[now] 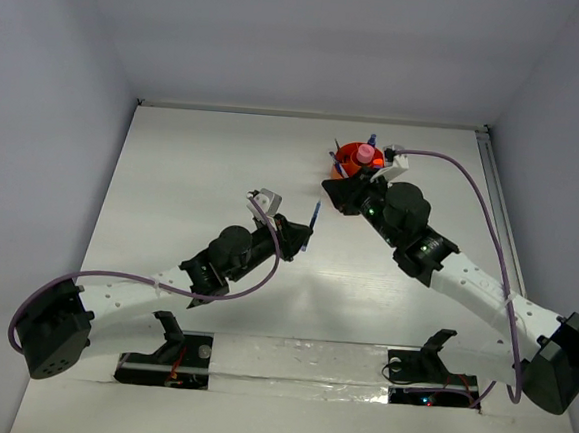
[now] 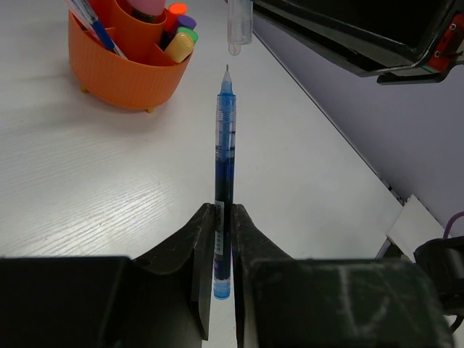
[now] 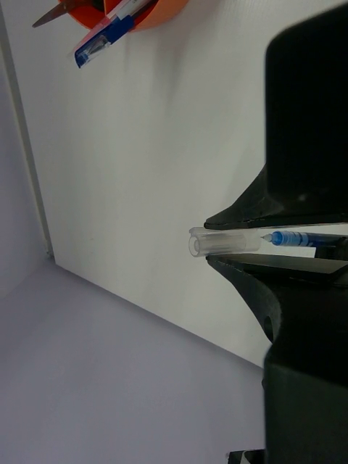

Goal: Sort the stationery into containers
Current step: Close the pen cap on the pen.

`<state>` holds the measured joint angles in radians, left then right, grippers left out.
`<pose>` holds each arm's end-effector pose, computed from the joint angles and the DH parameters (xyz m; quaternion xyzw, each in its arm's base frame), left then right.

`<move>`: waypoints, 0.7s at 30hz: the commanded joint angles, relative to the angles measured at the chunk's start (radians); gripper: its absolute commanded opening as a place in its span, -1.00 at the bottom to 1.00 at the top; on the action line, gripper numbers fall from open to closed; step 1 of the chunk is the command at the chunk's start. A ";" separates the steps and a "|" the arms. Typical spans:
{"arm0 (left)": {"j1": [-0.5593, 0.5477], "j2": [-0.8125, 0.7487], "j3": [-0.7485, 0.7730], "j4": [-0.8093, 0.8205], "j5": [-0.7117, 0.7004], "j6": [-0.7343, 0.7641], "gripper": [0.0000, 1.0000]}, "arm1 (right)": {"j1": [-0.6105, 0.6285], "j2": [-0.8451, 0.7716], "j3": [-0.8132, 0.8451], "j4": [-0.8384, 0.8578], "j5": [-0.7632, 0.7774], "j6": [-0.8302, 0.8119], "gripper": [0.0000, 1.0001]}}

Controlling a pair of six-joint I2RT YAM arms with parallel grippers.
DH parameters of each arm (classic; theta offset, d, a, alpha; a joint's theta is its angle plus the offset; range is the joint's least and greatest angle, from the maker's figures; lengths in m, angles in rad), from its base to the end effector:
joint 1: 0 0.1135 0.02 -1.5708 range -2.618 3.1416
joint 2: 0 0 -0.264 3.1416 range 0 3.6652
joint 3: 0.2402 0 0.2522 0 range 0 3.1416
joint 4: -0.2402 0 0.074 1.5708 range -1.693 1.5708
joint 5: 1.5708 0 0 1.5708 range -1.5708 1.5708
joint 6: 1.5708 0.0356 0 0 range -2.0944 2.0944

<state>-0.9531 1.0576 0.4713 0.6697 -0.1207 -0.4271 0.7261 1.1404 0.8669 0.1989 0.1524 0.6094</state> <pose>0.1405 -0.1904 0.2670 0.1328 0.6641 -0.4362 0.5925 0.2061 0.1758 0.3369 0.0091 0.7326 0.3762 0.5671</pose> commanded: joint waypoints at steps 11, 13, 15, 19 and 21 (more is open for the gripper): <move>0.005 -0.021 0.007 0.037 -0.011 0.013 -1.00 | -0.002 0.019 -0.008 0.074 -0.028 0.006 -1.00; 0.005 -0.024 0.006 0.037 -0.011 0.010 -1.00 | -0.002 0.022 -0.011 0.076 -0.028 0.004 -1.00; 0.005 -0.025 0.007 0.036 -0.013 0.010 -1.00 | -0.002 0.027 -0.012 0.074 -0.028 0.006 -1.00; 0.005 -0.024 0.007 0.036 -0.017 0.011 -1.00 | -0.002 0.025 -0.020 0.076 -0.033 0.010 -1.00; 0.005 -0.022 0.009 0.030 -0.020 0.011 -1.00 | -0.002 0.022 -0.022 0.077 -0.034 0.010 -1.00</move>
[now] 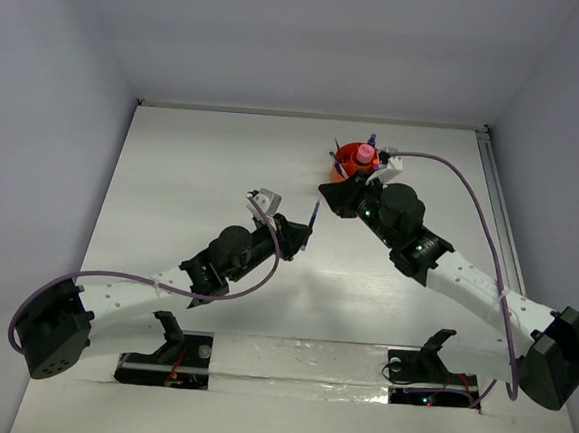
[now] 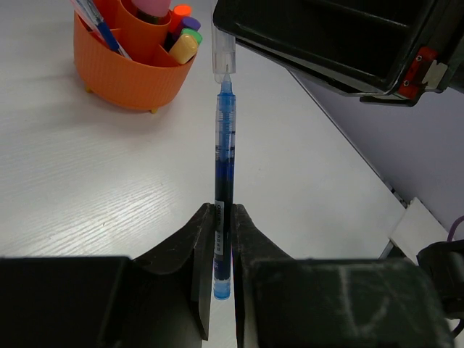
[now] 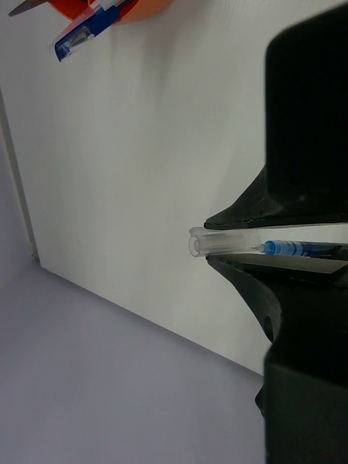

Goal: Sort the stationery into containers
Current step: Close the pen cap on the pen.

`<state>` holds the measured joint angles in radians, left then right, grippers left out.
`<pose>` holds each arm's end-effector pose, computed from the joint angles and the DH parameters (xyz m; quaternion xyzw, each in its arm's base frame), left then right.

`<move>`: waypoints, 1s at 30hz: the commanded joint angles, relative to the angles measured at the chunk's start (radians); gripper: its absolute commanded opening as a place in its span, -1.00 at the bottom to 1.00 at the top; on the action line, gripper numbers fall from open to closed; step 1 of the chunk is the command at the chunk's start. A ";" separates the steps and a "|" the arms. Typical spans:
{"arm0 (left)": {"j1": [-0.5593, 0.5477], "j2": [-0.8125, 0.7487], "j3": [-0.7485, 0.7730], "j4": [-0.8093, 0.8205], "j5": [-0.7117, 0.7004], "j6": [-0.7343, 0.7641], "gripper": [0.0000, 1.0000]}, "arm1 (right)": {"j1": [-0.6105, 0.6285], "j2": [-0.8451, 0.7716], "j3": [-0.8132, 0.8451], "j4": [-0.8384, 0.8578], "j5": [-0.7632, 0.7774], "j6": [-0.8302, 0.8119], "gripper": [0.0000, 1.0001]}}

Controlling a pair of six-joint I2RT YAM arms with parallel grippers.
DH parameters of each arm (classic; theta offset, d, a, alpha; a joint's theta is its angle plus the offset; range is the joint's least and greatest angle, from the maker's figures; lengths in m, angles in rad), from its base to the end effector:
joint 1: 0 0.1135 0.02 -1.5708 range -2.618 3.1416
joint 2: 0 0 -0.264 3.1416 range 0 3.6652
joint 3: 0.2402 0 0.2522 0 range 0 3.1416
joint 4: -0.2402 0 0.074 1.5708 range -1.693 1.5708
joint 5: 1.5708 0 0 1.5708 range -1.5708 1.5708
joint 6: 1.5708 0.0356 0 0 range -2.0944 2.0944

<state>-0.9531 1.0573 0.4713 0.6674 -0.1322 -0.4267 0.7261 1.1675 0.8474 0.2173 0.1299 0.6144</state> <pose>0.1408 -0.1901 0.2669 0.1291 0.6656 -0.4324 0.5944 0.2098 0.1801 0.3250 0.0021 0.7422 0.3775 0.5538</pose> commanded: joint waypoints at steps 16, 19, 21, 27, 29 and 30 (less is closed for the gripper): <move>0.005 -0.013 0.013 0.044 -0.015 -0.004 -1.00 | -0.002 -0.028 -0.086 0.180 -0.038 0.059 -1.00; 0.005 -0.003 0.012 0.049 -0.012 -0.014 -1.00 | -0.002 -0.026 -0.093 0.202 -0.041 0.068 -1.00; 0.005 -0.003 0.013 0.047 -0.018 -0.017 -1.00 | -0.002 -0.028 -0.094 0.197 -0.041 0.068 -1.00; 0.005 0.010 0.016 0.060 -0.023 -0.030 -1.00 | 0.016 -0.060 -0.133 0.214 -0.018 0.079 -1.00; 0.005 0.020 0.016 0.073 -0.024 -0.043 -1.00 | 0.027 -0.065 -0.140 0.223 -0.019 0.091 -1.00; 0.005 0.023 0.016 0.077 -0.026 -0.046 -1.00 | 0.036 -0.066 -0.148 0.226 -0.018 0.096 -1.00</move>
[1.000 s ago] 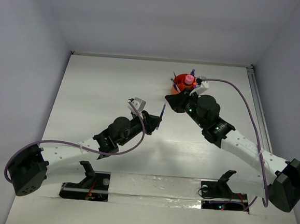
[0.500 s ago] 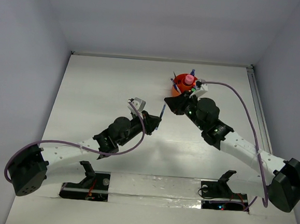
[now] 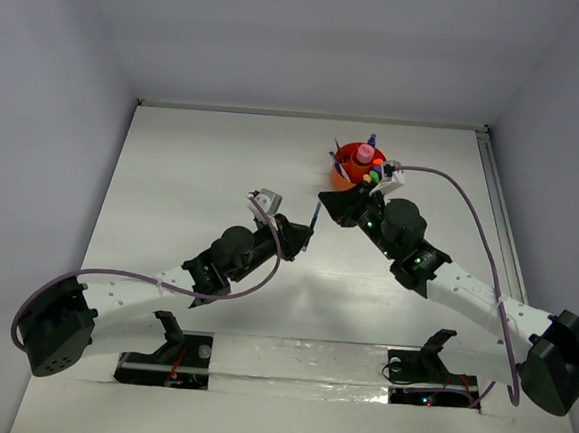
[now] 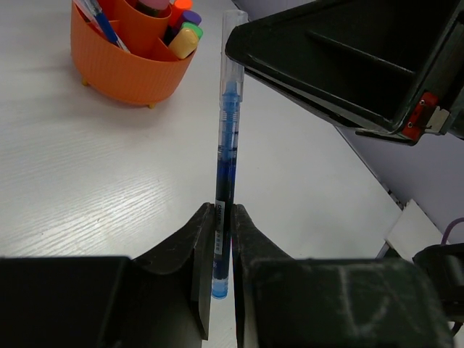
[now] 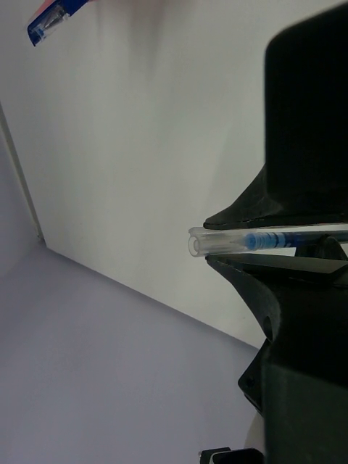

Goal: Sort the stationery into containers
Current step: Close the pen cap on the pen.

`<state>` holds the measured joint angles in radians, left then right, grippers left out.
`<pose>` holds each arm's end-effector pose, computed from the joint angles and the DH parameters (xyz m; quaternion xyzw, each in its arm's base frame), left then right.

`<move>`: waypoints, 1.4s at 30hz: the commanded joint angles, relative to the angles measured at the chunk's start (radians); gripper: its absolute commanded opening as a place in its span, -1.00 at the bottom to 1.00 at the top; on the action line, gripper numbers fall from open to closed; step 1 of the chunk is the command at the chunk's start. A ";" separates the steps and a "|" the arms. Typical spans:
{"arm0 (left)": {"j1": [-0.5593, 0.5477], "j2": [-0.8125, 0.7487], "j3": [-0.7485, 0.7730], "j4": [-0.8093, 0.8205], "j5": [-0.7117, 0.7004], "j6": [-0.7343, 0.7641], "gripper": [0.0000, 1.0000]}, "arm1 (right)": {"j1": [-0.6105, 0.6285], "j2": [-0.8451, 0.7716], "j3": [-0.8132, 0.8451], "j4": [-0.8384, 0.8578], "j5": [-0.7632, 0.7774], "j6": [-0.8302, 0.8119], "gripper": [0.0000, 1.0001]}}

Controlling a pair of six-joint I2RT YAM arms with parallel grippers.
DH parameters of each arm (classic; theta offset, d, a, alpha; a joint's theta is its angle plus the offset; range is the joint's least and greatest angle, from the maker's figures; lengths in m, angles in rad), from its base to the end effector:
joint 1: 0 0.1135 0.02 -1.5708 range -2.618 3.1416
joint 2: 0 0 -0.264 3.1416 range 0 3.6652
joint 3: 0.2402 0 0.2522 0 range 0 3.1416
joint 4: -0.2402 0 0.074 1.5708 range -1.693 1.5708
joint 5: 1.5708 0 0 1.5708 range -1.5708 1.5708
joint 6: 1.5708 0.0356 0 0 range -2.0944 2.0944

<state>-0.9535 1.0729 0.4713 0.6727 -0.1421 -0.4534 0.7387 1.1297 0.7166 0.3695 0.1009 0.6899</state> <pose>0.1423 -0.1918 0.2640 0.1179 0.6715 -0.4353 0.5880 0.1984 0.1758 0.3041 0.0173 0.7221 0.4249 0.5457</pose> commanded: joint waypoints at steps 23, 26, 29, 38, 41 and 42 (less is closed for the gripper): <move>0.005 -0.024 0.092 0.028 -0.082 0.005 -1.00 | 0.126 -0.047 -0.077 -0.087 0.103 -0.006 -1.00; 0.005 -0.036 0.115 0.016 -0.093 0.022 -1.00 | 0.153 -0.044 -0.088 -0.102 0.125 -0.004 -1.00; 0.015 -0.041 0.139 0.004 -0.100 0.036 -1.00 | 0.172 -0.028 -0.088 -0.129 0.141 -0.003 -1.00; 0.024 -0.073 0.176 -0.028 -0.116 0.067 -1.00 | 0.237 0.047 -0.080 -0.194 0.171 -0.007 -1.00; 0.044 -0.073 0.170 -0.022 -0.099 0.053 -1.00 | 0.258 0.059 -0.072 -0.210 0.209 -0.010 -1.00; 0.054 -0.071 0.167 -0.021 -0.094 0.048 -1.00 | 0.271 0.061 -0.072 -0.210 0.220 -0.010 -1.00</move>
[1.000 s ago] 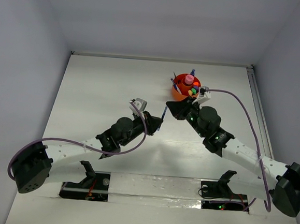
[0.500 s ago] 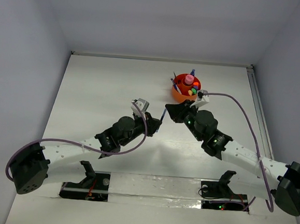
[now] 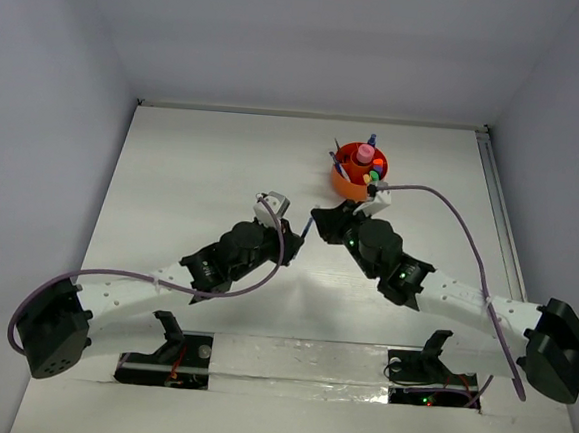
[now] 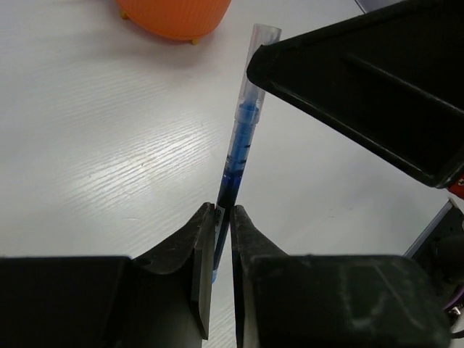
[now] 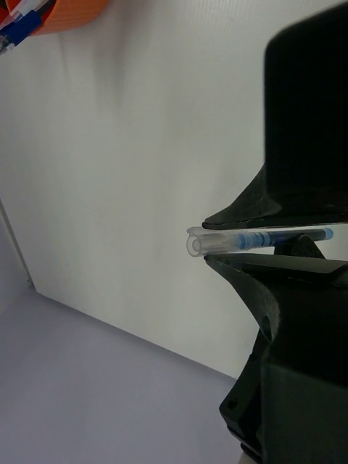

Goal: Sort the stationery into containers
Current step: Close the pen cap on the pen.

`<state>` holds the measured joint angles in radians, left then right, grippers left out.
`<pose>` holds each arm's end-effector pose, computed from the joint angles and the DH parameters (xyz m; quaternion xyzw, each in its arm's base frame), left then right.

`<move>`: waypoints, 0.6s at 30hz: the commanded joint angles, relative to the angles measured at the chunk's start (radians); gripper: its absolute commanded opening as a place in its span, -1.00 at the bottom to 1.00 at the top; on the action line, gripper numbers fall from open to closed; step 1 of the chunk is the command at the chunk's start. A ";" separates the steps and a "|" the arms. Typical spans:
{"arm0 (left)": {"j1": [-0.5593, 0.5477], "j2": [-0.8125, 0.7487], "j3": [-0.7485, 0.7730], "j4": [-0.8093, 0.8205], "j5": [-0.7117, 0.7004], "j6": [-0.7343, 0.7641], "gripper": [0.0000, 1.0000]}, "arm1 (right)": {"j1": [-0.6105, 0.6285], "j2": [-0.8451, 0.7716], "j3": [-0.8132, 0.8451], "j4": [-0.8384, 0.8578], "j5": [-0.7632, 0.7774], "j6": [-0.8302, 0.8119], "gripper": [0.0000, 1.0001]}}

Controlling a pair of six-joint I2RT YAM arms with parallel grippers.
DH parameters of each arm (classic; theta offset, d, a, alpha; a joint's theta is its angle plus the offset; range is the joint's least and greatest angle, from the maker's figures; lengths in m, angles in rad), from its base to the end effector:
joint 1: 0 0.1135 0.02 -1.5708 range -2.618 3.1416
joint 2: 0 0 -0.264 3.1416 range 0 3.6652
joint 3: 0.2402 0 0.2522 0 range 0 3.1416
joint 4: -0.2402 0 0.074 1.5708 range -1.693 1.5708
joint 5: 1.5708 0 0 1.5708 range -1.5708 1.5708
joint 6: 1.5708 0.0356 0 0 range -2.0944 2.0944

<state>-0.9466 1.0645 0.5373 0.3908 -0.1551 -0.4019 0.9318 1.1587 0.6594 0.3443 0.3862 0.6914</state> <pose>0.1459 -0.1932 0.2581 0.1531 0.7374 -0.3635 0.5484 0.1681 0.2037 0.2743 0.0345 0.7552 0.3626 0.5450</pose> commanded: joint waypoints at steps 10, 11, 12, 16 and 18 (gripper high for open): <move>0.075 -0.097 0.108 0.253 -0.063 -0.003 -1.00 | 0.131 0.121 0.000 -0.208 0.007 0.000 -1.00; 0.075 -0.095 0.105 0.252 -0.063 -0.005 -1.00 | 0.131 0.121 -0.003 -0.200 0.006 0.008 -1.00; 0.075 -0.094 0.102 0.249 -0.063 -0.005 -1.00 | 0.131 0.115 -0.003 -0.197 0.009 0.008 -1.00; 0.075 -0.126 0.056 0.244 -0.067 -0.043 -1.00 | 0.131 0.078 0.002 -0.200 0.042 -0.001 -1.00; 0.075 -0.164 0.050 0.205 -0.093 -0.049 -1.00 | 0.131 0.068 0.005 -0.200 0.049 -0.006 -1.00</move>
<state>-0.8749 0.9543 0.6025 0.5854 -0.2188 -0.4282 1.0653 1.2625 0.6533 0.1226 0.3962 0.6888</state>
